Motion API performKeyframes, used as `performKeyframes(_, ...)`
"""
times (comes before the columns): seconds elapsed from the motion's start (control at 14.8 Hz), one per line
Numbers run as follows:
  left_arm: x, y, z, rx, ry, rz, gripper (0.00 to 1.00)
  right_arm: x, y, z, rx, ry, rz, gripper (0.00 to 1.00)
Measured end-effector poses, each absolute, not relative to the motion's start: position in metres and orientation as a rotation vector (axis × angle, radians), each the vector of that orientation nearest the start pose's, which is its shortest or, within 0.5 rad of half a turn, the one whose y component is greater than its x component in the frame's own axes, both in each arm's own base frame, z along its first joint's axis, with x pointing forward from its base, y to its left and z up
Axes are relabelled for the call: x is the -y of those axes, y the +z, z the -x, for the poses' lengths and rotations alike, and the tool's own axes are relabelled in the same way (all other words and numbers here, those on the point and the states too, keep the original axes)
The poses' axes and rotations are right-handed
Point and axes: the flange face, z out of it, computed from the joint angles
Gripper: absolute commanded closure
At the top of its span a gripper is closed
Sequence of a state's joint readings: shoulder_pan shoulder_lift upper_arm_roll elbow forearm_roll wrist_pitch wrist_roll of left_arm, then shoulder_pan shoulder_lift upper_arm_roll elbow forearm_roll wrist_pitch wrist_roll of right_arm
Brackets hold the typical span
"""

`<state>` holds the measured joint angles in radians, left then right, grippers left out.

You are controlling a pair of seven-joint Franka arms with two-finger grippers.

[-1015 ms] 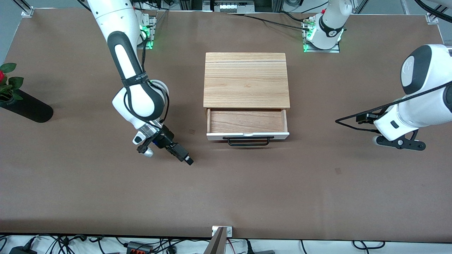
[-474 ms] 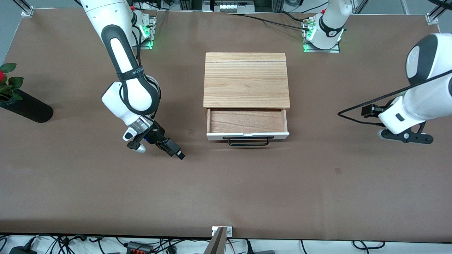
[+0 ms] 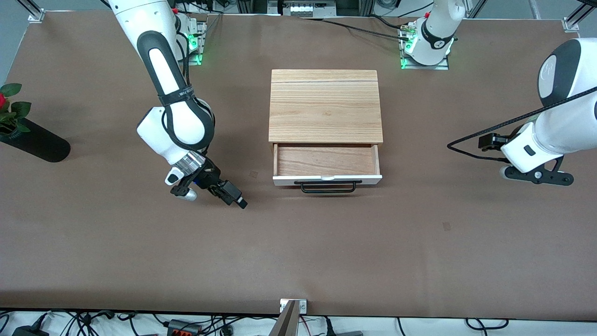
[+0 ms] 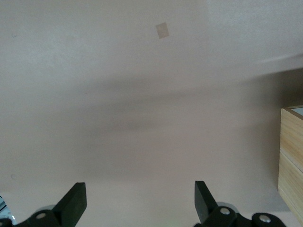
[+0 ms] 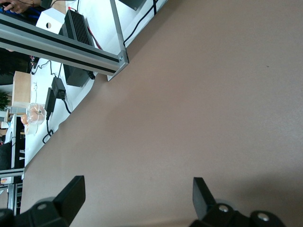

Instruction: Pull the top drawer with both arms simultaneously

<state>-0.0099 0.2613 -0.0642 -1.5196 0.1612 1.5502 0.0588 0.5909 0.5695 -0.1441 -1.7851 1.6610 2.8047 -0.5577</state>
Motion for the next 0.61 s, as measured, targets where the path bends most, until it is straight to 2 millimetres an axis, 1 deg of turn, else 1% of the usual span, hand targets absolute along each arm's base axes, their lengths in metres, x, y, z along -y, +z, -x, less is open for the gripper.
performKeyframes(0.34, 0.024, 0.495, -0.615, -0.22, 0.341, 2.968, 0.0, -0.231, 0.274, -0.624, -0.668, -0.479, 2.245, 0.0)
performKeyframes(0.54, 0.024, 0.495, -0.615, -0.22, 0.341, 2.968, 0.0, -0.221, 0.279, -0.631, -0.723, -0.447, 2.253, 0.0)
performKeyframes(0.61, 0.024, 0.495, -0.615, -0.22, 0.341, 2.968, 0.0, -0.219, 0.28, -0.633, -0.716, -0.435, 2.27, 0.0)
